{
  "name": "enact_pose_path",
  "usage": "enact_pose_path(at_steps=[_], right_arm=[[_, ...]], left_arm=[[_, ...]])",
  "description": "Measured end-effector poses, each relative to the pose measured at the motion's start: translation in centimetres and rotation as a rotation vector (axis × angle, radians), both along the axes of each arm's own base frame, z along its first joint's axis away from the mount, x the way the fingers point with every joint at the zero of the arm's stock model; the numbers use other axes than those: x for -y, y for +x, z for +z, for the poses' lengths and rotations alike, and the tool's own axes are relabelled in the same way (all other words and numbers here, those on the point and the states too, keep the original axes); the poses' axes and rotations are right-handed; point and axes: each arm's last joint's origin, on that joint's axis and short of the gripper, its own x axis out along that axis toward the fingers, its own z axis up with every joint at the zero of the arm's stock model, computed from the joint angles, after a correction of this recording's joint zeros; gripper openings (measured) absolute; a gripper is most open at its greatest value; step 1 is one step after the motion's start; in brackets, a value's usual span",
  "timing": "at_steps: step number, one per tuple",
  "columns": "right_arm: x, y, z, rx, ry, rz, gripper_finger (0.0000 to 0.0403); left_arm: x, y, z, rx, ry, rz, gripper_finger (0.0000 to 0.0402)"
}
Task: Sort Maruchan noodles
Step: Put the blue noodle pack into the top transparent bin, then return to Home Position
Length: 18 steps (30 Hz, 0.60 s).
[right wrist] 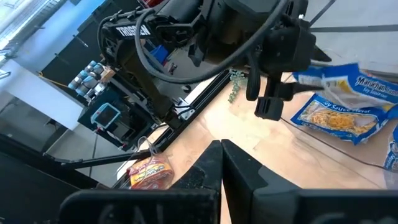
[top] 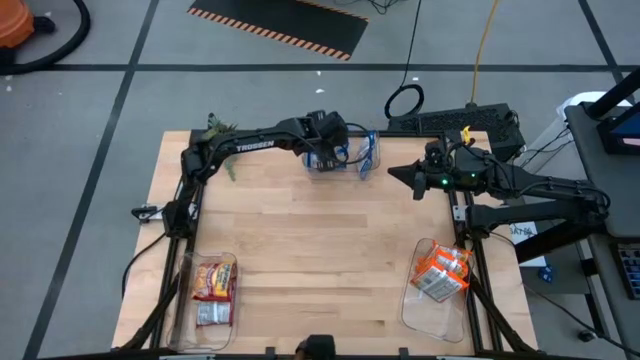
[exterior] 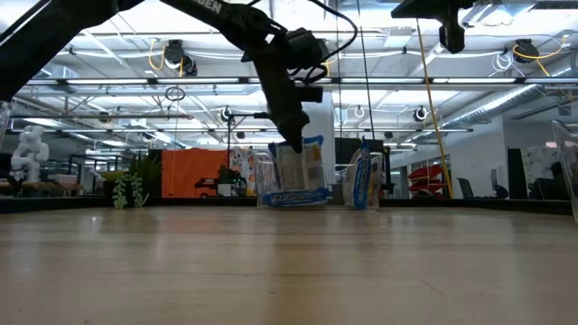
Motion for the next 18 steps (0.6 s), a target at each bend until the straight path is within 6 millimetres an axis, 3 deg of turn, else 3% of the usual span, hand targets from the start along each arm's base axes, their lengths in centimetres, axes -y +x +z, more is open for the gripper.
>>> enact_pose_path(at_steps=[4,11,14,18], right_arm=[[0.0,0.1,0.0,-0.008,-0.021,0.005,0.0000],[0.0,0.3,-0.2,-0.032,-0.064,0.019,0.0000],[0.0,0.4,-0.3,-0.038,-0.067,0.022,0.0000],[-0.1,0.7,-1.3,-0.057,-0.105,0.107,0.0000]], left_arm=[[0.4,0.0,0.3,0.094,-0.133,0.033,0.0245],[1.7,0.0,2.3,0.201,-0.442,0.114,0.0248],[2.1,-0.3,4.0,0.250,-0.524,0.200,0.0248],[2.5,-0.3,7.6,0.375,-0.687,0.131,0.0248]])
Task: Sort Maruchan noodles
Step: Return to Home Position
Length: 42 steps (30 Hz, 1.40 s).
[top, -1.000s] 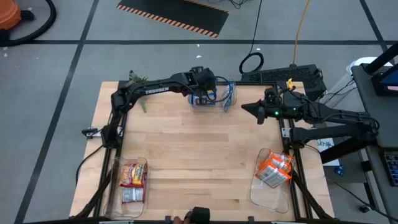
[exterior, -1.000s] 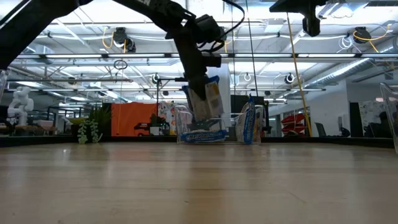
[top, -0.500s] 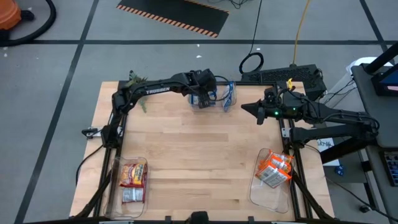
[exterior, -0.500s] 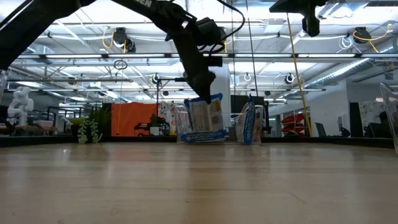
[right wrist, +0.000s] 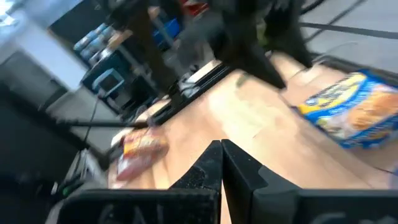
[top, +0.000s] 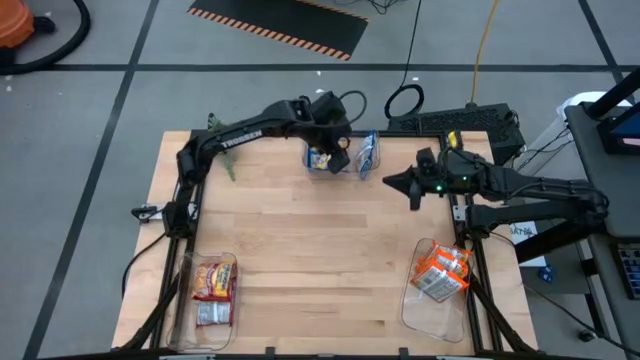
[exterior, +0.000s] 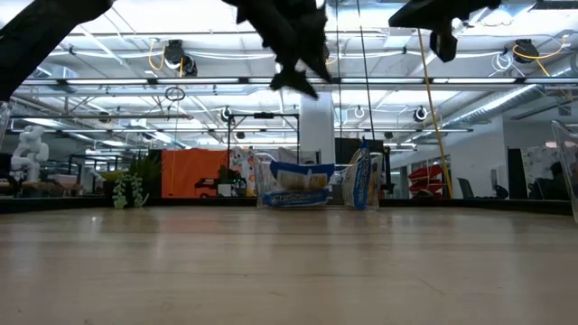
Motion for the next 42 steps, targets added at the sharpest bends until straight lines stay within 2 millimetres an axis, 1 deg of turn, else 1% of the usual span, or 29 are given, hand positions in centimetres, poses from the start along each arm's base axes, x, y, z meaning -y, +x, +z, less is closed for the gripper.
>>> enact_pose_path(at_steps=[3,8,12,15,17,19,21,23,25,27,31,35,37,42], right_arm=[[-0.1,0.4,-1.2,0.016,-0.036,0.073,0.0000],[-0.3,1.0,-2.5,0.124,-0.143,0.169,0.0000],[-0.2,1.1,-4.0,0.195,-0.331,0.185,0.0000],[-0.1,1.0,-5.5,0.227,-0.544,0.192,0.0000],[-0.1,0.8,-6.5,0.247,-0.670,0.194,0.0000],[-0.2,0.5,-7.3,0.276,-0.749,0.186,0.0000],[-0.2,0.2,-8.0,0.310,-0.763,0.174,0.0000],[-0.3,0.0,-8.9,0.327,-0.732,0.168,0.0000],[-0.3,-0.3,-9.7,0.325,-0.723,0.168,0.0000],[-0.3,-0.4,-10.4,0.312,-0.728,0.175,0.0000],[-0.4,-0.7,-11.5,0.273,-0.763,0.190,0.0000],[-0.4,-0.8,-12.1,0.254,-0.771,0.197,0.0000],[-0.4,-0.9,-12.3,0.248,-0.773,0.200,0.0000],[-0.4,-1.1,-13.1,0.228,-0.785,0.211,0.0000]], left_arm=[[0.6,-0.2,2.7,0.104,-0.028,-0.082,0.0248],[2.2,-1.7,6.9,0.210,0.081,-0.189,0.0248],[3.1,-2.7,8.6,0.236,0.223,-0.298,0.0248],[3.4,-2.5,9.1,0.258,0.281,-0.233,0.0248],[3.4,-2.5,9.3,0.269,0.245,-0.180,0.0248],[3.5,-2.4,9.7,0.307,0.236,-0.180,0.0248],[3.9,-2.2,9.7,0.356,0.217,-0.300,0.0244],[4.5,-2.0,9.1,0.353,0.198,-0.368,0.0226],[4.8,-1.8,8.4,0.328,0.185,-0.396,0.0194],[4.8,-1.7,7.9,0.314,0.203,-0.415,0.0153],[4.9,-1.6,7.9,0.332,0.252,-0.502,0.0072],[5.1,-1.8,7.8,0.344,0.231,-0.573,0.0014],[5.2,-2.0,7.6,0.333,0.208,-0.598,0.0006],[5.8,-2.5,6.9,0.250,0.163,-0.633,0.0005]])
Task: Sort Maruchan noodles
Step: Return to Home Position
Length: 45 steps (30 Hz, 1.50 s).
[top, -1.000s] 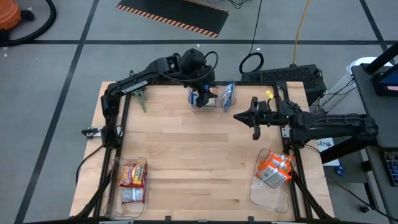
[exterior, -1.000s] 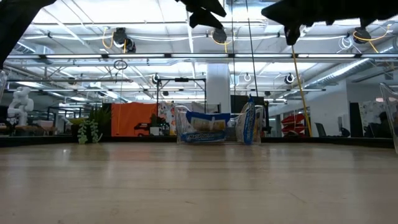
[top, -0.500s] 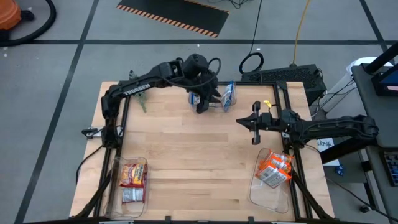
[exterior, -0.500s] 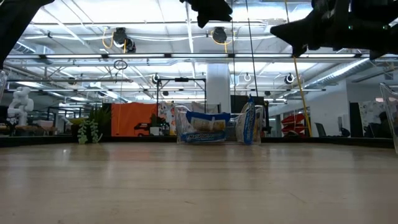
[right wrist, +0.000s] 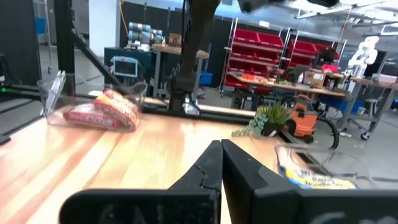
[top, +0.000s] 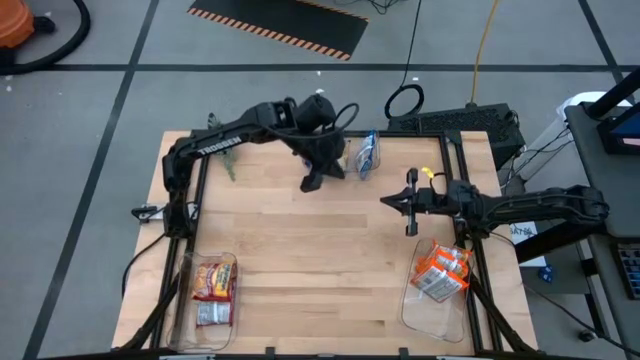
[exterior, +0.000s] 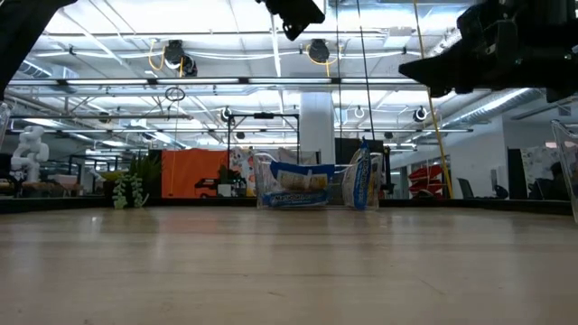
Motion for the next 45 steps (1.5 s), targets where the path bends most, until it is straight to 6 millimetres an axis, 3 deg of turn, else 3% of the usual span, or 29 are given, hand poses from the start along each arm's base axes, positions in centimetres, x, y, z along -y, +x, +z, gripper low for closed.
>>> enact_pose_path(at_steps=[7,14,18,31,37,45], right_arm=[[-0.1,-0.5,-1.5,-0.044,0.013,0.000,0.0000],[-0.1,-0.6,-2.0,-0.058,0.022,-0.002,0.0000],[-0.1,-0.7,-1.9,-0.052,0.020,-0.002,0.0000],[0.0,-1.0,-1.2,0.074,0.068,-0.026,0.0000],[0.0,-1.0,-1.2,0.078,0.092,-0.022,0.0000],[0.0,-1.1,-1.1,0.077,0.066,-0.033,0.0000]], left_arm=[[1.6,-0.4,-0.8,-0.124,-0.019,-0.014,0.0004],[3.9,-0.6,-3.0,-0.206,0.032,0.032,0.0003],[5.3,-2.8,-3.1,-0.154,0.078,0.085,0.0002],[7.3,-12.4,-6.9,0.139,-0.003,0.450,0.0001],[8.1,-16.0,-10.3,0.166,0.015,0.559,0.0000],[9.2,-19.3,-13.7,0.249,-0.066,0.627,0.0000]])
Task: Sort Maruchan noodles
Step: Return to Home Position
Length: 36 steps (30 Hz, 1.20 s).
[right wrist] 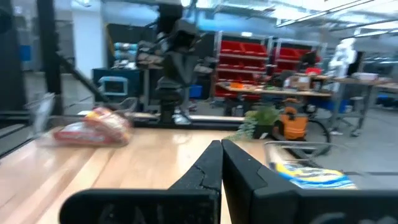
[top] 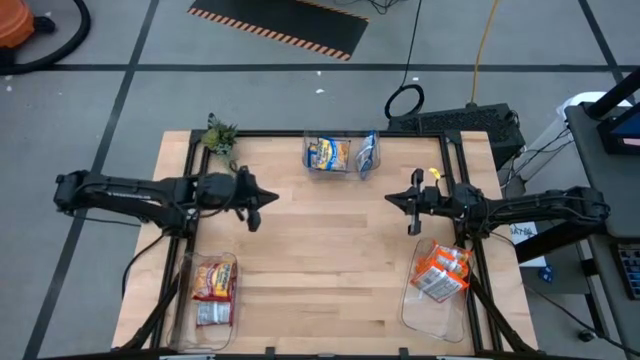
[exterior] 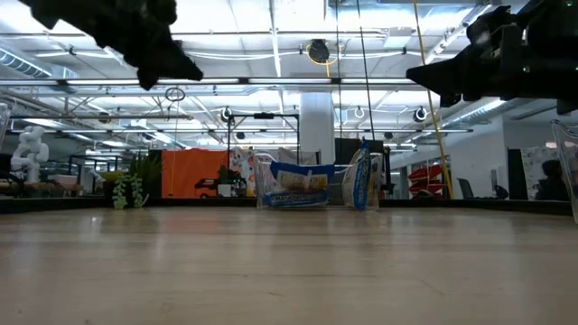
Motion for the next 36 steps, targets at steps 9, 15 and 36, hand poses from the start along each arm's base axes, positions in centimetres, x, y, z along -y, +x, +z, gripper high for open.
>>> enact_pose_path(at_steps=[9,15,36], right_arm=[[0.1,-0.7,0.8,0.048,-0.044,-0.079,0.0000],[-0.1,-1.2,0.9,0.050,-0.024,-0.066,0.0000],[-2.4,-2.5,0.2,-0.041,0.088,0.032,0.0000]], left_arm=[[0.6,-3.4,0.1,0.051,0.035,0.074,0.0000],[0.6,-5.1,-0.2,0.058,0.059,0.085,0.0000],[0.6,-7.1,-2.1,0.039,0.001,0.080,0.0001]])
